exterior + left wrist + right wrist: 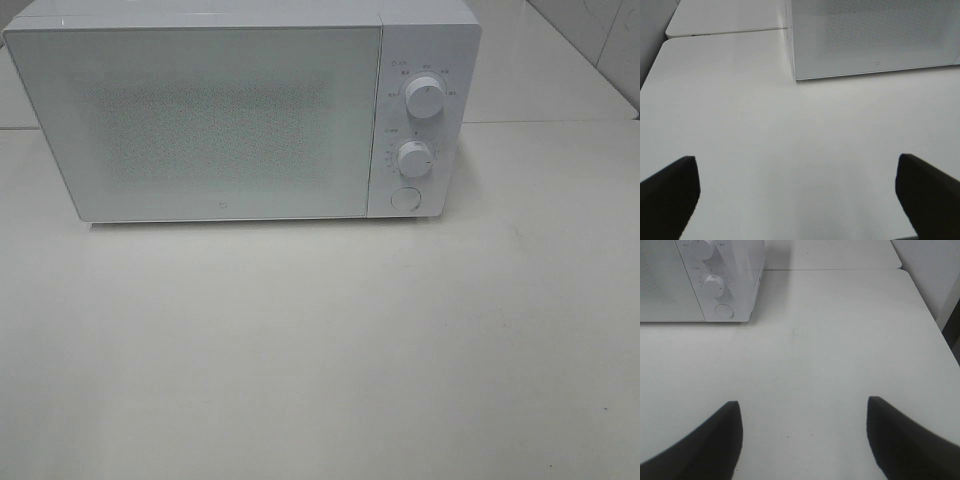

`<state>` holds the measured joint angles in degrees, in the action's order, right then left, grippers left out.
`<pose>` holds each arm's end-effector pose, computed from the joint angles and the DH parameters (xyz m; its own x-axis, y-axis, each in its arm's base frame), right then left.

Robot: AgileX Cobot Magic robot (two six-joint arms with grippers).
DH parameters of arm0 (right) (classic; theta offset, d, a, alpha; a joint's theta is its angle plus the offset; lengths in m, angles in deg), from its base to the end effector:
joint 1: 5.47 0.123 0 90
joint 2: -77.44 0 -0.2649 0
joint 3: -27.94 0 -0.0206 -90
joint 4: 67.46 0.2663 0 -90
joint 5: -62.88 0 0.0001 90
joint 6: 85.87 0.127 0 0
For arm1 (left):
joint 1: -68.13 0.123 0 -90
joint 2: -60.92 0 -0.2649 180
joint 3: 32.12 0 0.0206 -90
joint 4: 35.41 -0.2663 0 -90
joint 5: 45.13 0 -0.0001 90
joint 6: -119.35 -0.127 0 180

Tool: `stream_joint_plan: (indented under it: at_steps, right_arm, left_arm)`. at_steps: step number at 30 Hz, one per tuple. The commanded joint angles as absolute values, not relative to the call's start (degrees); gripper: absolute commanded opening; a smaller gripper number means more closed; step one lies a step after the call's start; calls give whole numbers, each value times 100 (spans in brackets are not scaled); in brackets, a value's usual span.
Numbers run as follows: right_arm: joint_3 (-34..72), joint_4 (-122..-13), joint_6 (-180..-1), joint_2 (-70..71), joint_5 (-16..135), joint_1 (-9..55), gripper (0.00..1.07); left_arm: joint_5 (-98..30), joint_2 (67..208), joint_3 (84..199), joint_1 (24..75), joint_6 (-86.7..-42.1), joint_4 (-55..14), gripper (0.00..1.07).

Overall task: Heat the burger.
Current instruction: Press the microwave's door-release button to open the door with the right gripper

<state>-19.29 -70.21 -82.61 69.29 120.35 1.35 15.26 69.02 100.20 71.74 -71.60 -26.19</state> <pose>0.0623 0.0023 0.2795 -0.3874 -0.0151 -0.9218 -0.0696 0.9975 0.0130 0.0605 -0.0139 0.2722 -0.4255 0.0831 -0.9011 0.1106 0.9931 0.0394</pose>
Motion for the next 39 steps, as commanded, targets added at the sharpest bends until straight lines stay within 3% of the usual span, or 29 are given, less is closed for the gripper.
stream_joint_plan:
  at_steps: [1, 9, 39]
  right_arm:
    - [-1946, -7044, -8312, 7066, 11989, 89, 70]
    - [-1654, -7038, -8312, 6654, 11983, 101, 70]
    - [-1568, -7038, -8312, 3061, 8534, 129, 70]
  left_arm:
    - [1463, 6805, 10014, 7208, -7154, -2584, 100]
    - [1463, 6805, 10014, 7208, -7154, -2584, 100]
    - [1463, 6805, 10014, 7208, -7154, -2584, 100]
